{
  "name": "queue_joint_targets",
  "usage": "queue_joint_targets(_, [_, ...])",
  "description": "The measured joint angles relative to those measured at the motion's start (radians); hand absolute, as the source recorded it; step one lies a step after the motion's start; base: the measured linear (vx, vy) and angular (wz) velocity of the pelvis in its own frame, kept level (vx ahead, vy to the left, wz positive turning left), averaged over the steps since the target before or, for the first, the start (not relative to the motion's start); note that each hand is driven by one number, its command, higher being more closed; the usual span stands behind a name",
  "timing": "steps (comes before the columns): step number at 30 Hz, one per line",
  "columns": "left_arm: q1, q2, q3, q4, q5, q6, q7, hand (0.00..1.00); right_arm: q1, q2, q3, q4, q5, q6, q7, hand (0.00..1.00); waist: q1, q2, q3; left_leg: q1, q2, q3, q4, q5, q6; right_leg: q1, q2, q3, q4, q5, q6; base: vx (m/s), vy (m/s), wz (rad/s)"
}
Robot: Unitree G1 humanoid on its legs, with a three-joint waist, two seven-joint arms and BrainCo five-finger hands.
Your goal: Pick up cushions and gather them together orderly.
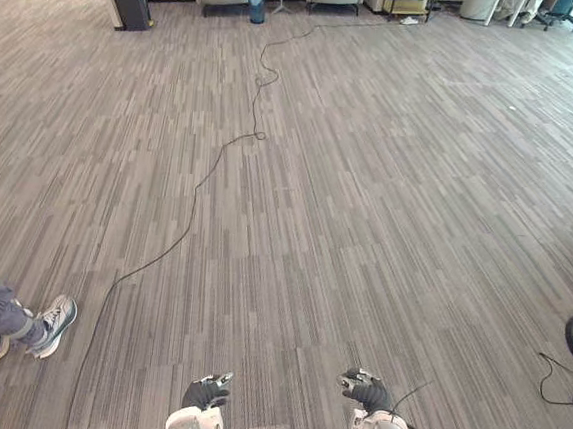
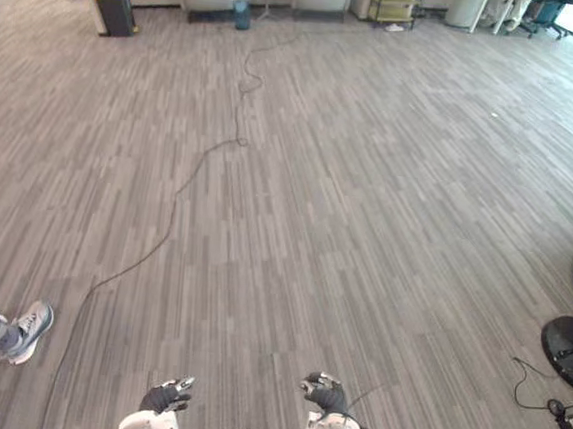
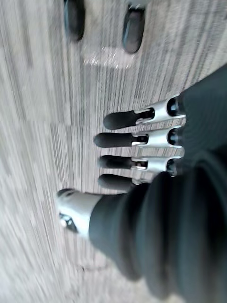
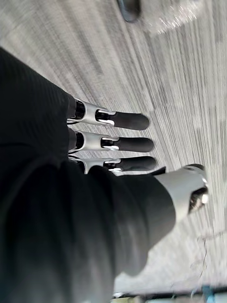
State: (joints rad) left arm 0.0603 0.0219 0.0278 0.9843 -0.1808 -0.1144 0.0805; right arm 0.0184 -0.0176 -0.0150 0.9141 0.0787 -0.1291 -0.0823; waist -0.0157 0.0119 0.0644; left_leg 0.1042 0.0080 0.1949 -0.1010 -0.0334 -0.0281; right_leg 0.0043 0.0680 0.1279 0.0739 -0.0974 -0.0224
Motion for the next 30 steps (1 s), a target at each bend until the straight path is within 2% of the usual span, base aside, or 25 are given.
queue_joint_targets(4, [-0.005,0.011,0.013,0.029,0.035,0.015,0.001,0.0,0.001,-0.021,-0.01,0.101,-0.001,0.02,0.001,0.0,0.001,-0.002,0.008,0.002,-0.001,-0.026,0.0,0.0,0.0,0.015,-0.001,-0.018,-0.01,0.0,0.0,0.05,-0.007,0.16])
queue_joint_targets(9, [-0.022,0.026,0.034,0.049,0.053,0.024,0.003,0.0,-0.006,-0.034,-0.128,0.176,0.023,0.031,0.002,0.0,0.001,-0.01,0.028,-0.011,-0.007,-0.074,-0.001,0.015,0.007,0.018,-0.01,-0.061,-0.012,-0.002,-0.002,0.0,-0.006,0.25])
queue_joint_targets(19, [-0.029,0.027,0.063,0.071,0.072,0.043,-0.005,0.0,0.003,-0.031,-0.305,0.204,0.139,0.059,0.005,0.0,0.004,-0.015,0.045,-0.018,-0.021,-0.123,-0.008,0.027,0.015,0.032,-0.024,-0.101,-0.027,-0.007,-0.001,-0.01,0.0,0.15])
queue_joint_targets(30, [-0.038,0.031,0.062,0.091,0.103,0.054,-0.008,0.0,0.0,-0.023,-0.357,0.204,0.198,0.059,0.006,0.0,0.004,-0.012,0.049,-0.026,-0.022,-0.126,-0.004,0.026,0.015,0.034,-0.024,-0.11,-0.039,-0.008,0.001,0.03,-0.001,0.02])
